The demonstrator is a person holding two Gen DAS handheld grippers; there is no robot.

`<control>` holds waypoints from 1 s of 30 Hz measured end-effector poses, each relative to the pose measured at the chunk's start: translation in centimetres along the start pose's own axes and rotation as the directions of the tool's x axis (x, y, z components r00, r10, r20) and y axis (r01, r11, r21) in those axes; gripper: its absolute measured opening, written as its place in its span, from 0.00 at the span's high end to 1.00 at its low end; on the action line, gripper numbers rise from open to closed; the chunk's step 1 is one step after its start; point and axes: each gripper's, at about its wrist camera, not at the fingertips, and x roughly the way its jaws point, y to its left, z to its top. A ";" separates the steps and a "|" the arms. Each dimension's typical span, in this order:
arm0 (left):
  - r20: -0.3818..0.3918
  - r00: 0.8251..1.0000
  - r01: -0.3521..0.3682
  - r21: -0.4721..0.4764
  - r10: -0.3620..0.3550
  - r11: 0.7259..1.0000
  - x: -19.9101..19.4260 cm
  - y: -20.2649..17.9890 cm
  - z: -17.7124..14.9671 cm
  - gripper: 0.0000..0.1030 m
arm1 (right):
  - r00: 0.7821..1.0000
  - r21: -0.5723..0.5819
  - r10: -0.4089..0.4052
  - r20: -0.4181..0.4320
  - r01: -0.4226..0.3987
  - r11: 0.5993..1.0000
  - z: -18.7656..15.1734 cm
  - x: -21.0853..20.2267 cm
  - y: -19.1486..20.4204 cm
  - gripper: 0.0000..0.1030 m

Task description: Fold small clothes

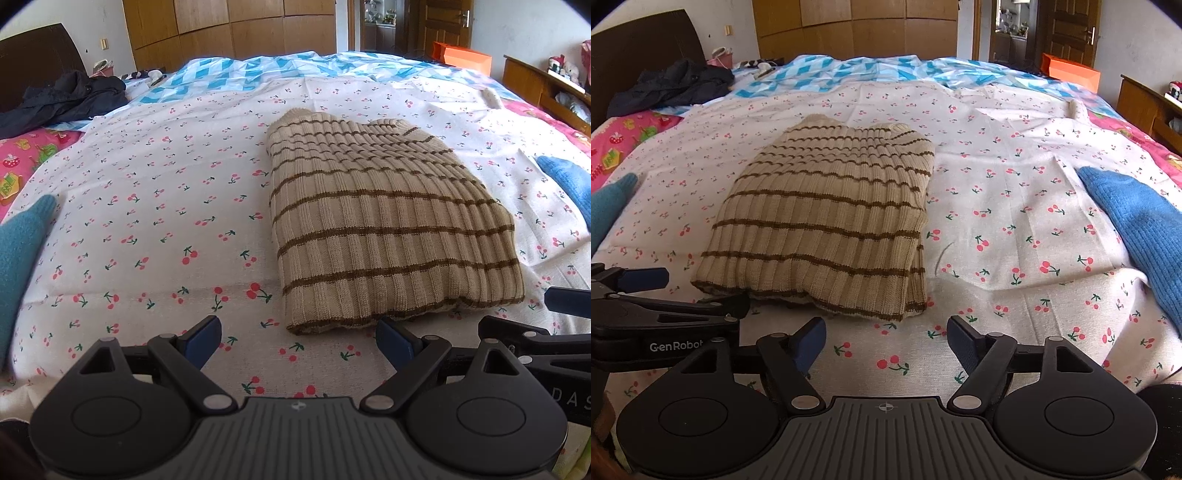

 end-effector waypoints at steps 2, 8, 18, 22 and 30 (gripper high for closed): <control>-0.001 1.000 -0.003 0.001 0.003 1.000 0.0 0.0 0.0 0.07 | 1.000 0.001 -0.006 0.002 0.006 1.000 0.1 0.0 0.0 0.26; -0.022 1.000 -0.014 0.000 0.014 1.000 0.2 0.0 0.1 0.07 | 1.000 0.003 -0.012 0.001 0.012 1.000 0.1 0.0 -0.1 0.25; -0.060 0.998 0.004 -0.011 -0.005 1.000 0.6 0.2 0.1 0.07 | 1.000 0.013 -0.010 -0.003 0.010 1.000 0.0 0.1 -0.2 0.23; -0.073 0.997 0.020 -0.038 -0.022 0.999 0.7 0.5 0.1 0.07 | 1.000 0.019 -0.009 -0.003 0.009 1.000 0.1 0.1 -0.3 0.22; -0.070 0.998 0.003 -0.025 -0.005 1.000 0.5 0.3 0.1 0.07 | 1.000 0.014 -0.026 -0.004 0.026 1.000 0.1 0.1 -0.2 0.19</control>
